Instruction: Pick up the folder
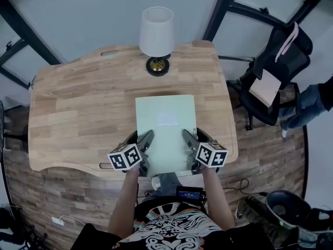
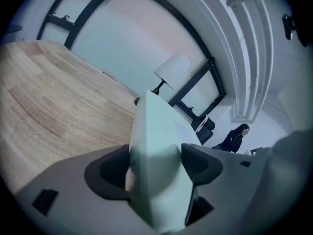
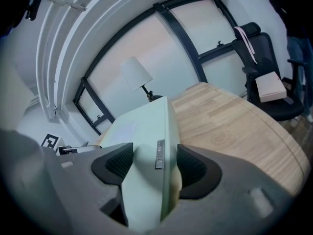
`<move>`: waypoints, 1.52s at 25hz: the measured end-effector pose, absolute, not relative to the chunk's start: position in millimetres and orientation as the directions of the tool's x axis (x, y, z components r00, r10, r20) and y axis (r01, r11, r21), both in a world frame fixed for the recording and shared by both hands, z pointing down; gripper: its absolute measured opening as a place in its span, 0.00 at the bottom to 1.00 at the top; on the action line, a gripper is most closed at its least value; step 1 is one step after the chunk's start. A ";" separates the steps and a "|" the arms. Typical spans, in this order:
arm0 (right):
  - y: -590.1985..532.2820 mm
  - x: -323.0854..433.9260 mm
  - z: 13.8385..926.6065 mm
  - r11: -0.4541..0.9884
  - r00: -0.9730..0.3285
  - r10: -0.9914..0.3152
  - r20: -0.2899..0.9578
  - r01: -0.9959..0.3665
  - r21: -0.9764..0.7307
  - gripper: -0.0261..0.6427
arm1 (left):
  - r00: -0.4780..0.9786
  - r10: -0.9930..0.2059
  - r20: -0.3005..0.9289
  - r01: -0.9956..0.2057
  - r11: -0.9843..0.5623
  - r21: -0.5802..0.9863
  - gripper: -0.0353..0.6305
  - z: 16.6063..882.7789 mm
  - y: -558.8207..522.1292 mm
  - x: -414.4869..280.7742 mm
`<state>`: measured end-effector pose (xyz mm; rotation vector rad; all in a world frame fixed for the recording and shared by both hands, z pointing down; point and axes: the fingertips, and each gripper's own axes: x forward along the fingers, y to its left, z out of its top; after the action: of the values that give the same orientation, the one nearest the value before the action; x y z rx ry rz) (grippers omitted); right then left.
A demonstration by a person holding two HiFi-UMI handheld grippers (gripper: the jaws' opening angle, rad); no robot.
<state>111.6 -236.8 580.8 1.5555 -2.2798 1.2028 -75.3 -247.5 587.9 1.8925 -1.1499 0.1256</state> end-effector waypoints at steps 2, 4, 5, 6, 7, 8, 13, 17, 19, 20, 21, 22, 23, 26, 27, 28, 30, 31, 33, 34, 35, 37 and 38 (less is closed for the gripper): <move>-235.0 110.7 566.1 0.172 -0.464 -0.743 0.482 -0.829 -0.532 0.45 | 0.558 -0.684 0.470 -0.758 -0.192 0.623 0.52 569.8 -246.6 -76.5; -232.1 111.9 551.4 0.187 -0.466 -0.760 0.453 -0.825 -0.533 0.45 | 0.555 -0.699 0.451 -0.764 -0.213 0.609 0.52 552.2 -244.5 -75.2; -229.9 113.0 545.5 0.193 -0.466 -0.767 0.441 -0.823 -0.534 0.45 | 0.554 -0.705 0.443 -0.766 -0.222 0.604 0.52 545.3 -242.4 -74.3; -227.5 113.6 540.7 0.199 -0.466 -0.772 0.431 -0.822 -0.533 0.45 | 0.552 -0.711 0.436 -0.767 -0.229 0.599 0.52 540.0 -239.9 -74.0; -225.2 113.3 536.9 0.205 -0.467 -0.776 0.424 -0.822 -0.531 0.45 | 0.551 -0.715 0.430 -0.768 -0.233 0.596 0.52 536.0 -237.1 -74.6; -222.9 112.3 533.7 0.210 -0.468 -0.778 0.419 -0.823 -0.528 0.45 | 0.549 -0.720 0.425 -0.769 -0.236 0.594 0.52 532.8 -234.3 -75.8; -206.3 107.5 518.5 0.224 -0.467 -0.784 0.409 -0.827 -0.515 0.45 | 0.547 -0.730 0.410 -0.768 -0.241 0.594 0.52 520.4 -217.0 -80.4; -190.7 107.8 506.4 0.232 -0.466 -0.792 0.394 -0.827 -0.512 0.44 | 0.550 -0.735 0.396 -0.764 -0.252 0.594 0.52 508.8 -202.1 -79.9; -182.6 107.2 503.5 0.232 -0.464 -0.796 0.388 -0.827 -0.512 0.44 | 0.550 -0.736 0.395 -0.767 -0.257 0.588 0.52 505.2 -194.8 -80.7; -179.0 106.6 501.8 0.233 -0.463 -0.799 0.384 -0.826 -0.513 0.44 | 0.550 -0.737 0.394 -0.767 -0.260 0.586 0.52 503.2 -191.6 -81.4; -175.8 105.9 499.6 0.234 -0.463 -0.801 0.379 -0.826 -0.513 0.44 | 0.550 -0.738 0.391 -0.767 -0.263 0.585 0.52 500.7 -188.8 -82.1; -172.7 105.3 497.0 0.237 -0.463 -0.804 0.374 -0.826 -0.512 0.44 | 0.551 -0.739 0.387 -0.767 -0.265 0.585 0.52 497.8 -185.9 -83.0; -169.6 104.9 494.3 0.240 -0.463 -0.805 0.371 -0.826 -0.510 0.44 | 0.551 -0.741 0.384 -0.766 -0.266 0.586 0.52 494.8 -182.9 -83.6; -161.4 104.9 486.6 0.248 -0.460 -0.810 0.363 -0.830 -0.499 0.44 | 0.549 -0.748 0.371 -0.764 -0.270 0.586 0.52 487.5 -174.3 -83.8; -159.5 104.6 484.7 0.251 -0.461 -0.811 0.362 -0.831 -0.496 0.44 | 0.549 -0.751 0.368 -0.764 -0.271 0.586 0.52 485.9 -172.1 -84.1; -157.9 104.0 483.3 0.254 -0.462 -0.810 0.360 -0.831 -0.495 0.44 | 0.548 -0.752 0.366 -0.764 -0.271 0.586 0.52 484.8 -170.0 -84.7; -154.3 103.5 481.9 0.256 -0.465 -0.809 0.359 -0.829 -0.497 0.44 | 0.547 -0.753 0.366 -0.764 -0.270 0.586 0.52 483.6 -166.3 -85.4; -152.3 103.7 481.3 0.255 -0.465 -0.809 0.359 -0.829 -0.498 0.44 | 0.548 -0.753 0.365 -0.763 -0.271 0.587 0.52 483.4 -164.6 -85.2; -149.0 103.9 479.7 0.253 -0.460 -0.810 0.364 -0.834 -0.491 0.44 | 0.552 -0.752 0.361 -0.758 -0.272 0.592 0.52 483.5 -161.6 -84.7; -148.0 103.8 479.0 0.254 -0.458 -0.809 0.368 -0.837 -0.484 0.44 | 0.552 -0.753 0.358 -0.756 -0.271 0.596 0.52 483.6 -160.2 -84.8; -147.3 103.7 478.8 0.256 -0.458 -0.807 0.373 -0.840 -0.479 0.44 | 0.552 -0.754 0.356 -0.754 -0.269 0.600 0.52 483.9 -158.9 -84.8; -145.5 104.0 479.6 0.257 -0.459 -0.805 0.377 -0.841 -0.476 0.44 | 0.552 -0.754 0.356 -0.752 -0.266 0.603 0.52 484.8 -156.2 -84.4; -144.2 104.3 480.1 0.256 -0.459 -0.804 0.377 -0.840 -0.477 0.44 | 0.553 -0.753 0.357 -0.752 -0.266 0.603 0.52 485.3 -155.1 -84.1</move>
<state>104.3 -144.2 480.1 1.6025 -2.4447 0.9872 -84.1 -155.1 485.3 2.0335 -1.2083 -0.0013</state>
